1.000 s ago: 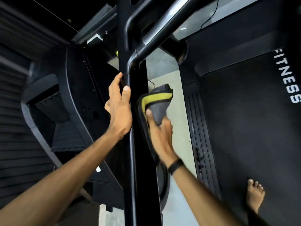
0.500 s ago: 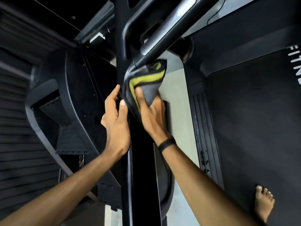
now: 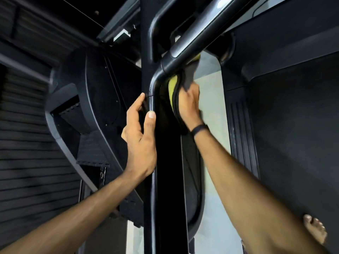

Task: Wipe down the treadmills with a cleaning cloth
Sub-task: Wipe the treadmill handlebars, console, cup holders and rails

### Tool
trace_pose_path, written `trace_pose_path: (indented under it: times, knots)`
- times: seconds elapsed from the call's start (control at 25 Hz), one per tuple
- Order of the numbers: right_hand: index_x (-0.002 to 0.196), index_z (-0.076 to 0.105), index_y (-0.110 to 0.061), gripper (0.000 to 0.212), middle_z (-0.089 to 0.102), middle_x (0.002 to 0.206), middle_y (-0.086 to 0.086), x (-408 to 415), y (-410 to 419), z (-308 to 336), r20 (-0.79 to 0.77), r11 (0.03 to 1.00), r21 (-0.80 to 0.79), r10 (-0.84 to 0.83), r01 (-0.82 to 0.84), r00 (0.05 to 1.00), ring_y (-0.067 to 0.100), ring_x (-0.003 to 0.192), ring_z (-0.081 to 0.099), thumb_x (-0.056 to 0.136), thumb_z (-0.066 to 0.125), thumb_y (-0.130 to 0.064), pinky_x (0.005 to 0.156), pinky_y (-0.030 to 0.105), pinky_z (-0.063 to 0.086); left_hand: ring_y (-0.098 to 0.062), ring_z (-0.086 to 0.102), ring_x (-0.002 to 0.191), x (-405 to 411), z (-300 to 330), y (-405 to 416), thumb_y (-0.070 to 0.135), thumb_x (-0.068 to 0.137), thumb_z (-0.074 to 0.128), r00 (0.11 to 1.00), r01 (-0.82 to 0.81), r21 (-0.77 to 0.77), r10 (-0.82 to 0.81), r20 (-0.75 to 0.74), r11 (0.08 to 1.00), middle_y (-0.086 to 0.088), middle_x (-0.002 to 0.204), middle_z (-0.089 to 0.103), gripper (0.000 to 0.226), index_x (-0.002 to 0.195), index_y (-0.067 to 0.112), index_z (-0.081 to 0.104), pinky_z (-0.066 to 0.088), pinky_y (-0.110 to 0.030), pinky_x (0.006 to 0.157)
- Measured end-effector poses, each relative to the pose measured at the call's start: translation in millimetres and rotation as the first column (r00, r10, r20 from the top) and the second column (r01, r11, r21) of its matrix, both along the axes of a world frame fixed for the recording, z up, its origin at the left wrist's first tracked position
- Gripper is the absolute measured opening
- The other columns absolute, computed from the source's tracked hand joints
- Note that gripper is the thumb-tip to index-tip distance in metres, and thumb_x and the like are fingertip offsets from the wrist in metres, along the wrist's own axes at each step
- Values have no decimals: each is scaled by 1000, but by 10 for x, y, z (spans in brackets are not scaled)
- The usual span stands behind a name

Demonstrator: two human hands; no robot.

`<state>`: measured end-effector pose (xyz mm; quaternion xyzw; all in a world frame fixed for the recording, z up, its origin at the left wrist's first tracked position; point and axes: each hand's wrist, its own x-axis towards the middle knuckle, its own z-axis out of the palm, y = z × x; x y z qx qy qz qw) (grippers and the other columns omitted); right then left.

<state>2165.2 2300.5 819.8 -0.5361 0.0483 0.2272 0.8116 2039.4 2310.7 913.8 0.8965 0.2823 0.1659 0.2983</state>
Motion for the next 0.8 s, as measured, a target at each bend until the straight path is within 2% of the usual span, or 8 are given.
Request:
trace_pose_path:
  times: [0.08,0.2,0.32,0.4,0.48,0.6,0.68,0.8]
  knots:
    - [96,66,7,30,68,93,25,-627,-342,-53,-81,999,29,24,-22,996,20,83,60,85,49,-16,74,18,41,-3,57,110,17,11,-19,31,102,43,1000,2,-11,-2,1,1000,23,106,58,51,149,13,39,29,-58,115]
    - [111,67,4,27,70,111,15,-1247,-688,-30,45,996,34,84,-85,995,4,101,64,93,54,-10,89,11,42,-13,56,124,0,32,-7,32,102,43,1000,-3,-17,3,8,1000,13,129,60,52,150,12,38,30,-57,116]
    - [88,69,1,20,68,89,17,-619,-302,-3,-58,999,-36,30,-32,998,20,84,61,94,57,-14,75,29,44,7,58,104,11,15,11,28,103,46,1000,4,1,-4,3,1000,36,100,61,50,149,10,40,35,-52,115]
    - [68,58,-13,22,60,73,9,-77,-89,20,-105,996,-66,44,-51,993,22,70,52,84,53,-27,68,32,37,4,57,114,13,18,3,26,103,47,1000,-10,-4,10,11,1000,32,115,62,50,148,7,40,36,-49,116]
    - [69,54,-18,19,57,72,4,48,4,-46,-125,998,-42,32,-37,992,17,69,49,80,51,-34,68,32,36,-9,50,132,26,36,-18,26,102,48,999,-27,-10,27,26,1000,9,138,57,50,148,6,40,34,-49,117]
    - [90,56,-9,14,52,86,18,-612,-157,-271,-250,992,-88,70,-95,966,22,88,46,100,56,-18,75,33,32,-11,50,133,13,65,-25,27,103,49,998,-61,6,61,29,998,4,140,56,49,148,8,42,31,-52,118]
    - [84,47,-10,19,43,82,12,-1161,-441,-417,-391,982,-90,119,-167,913,22,90,37,102,51,-12,76,31,27,-16,50,134,32,75,-58,27,103,49,998,-67,19,67,1,998,-2,142,54,49,148,8,41,31,-53,117]
    - [73,57,-20,25,56,71,1,-1894,-1034,-109,-324,973,-107,160,-204,932,16,72,48,93,60,-35,69,34,37,-4,55,122,31,99,-91,26,104,49,997,-83,27,83,-8,996,10,129,59,48,148,9,42,32,-53,116]
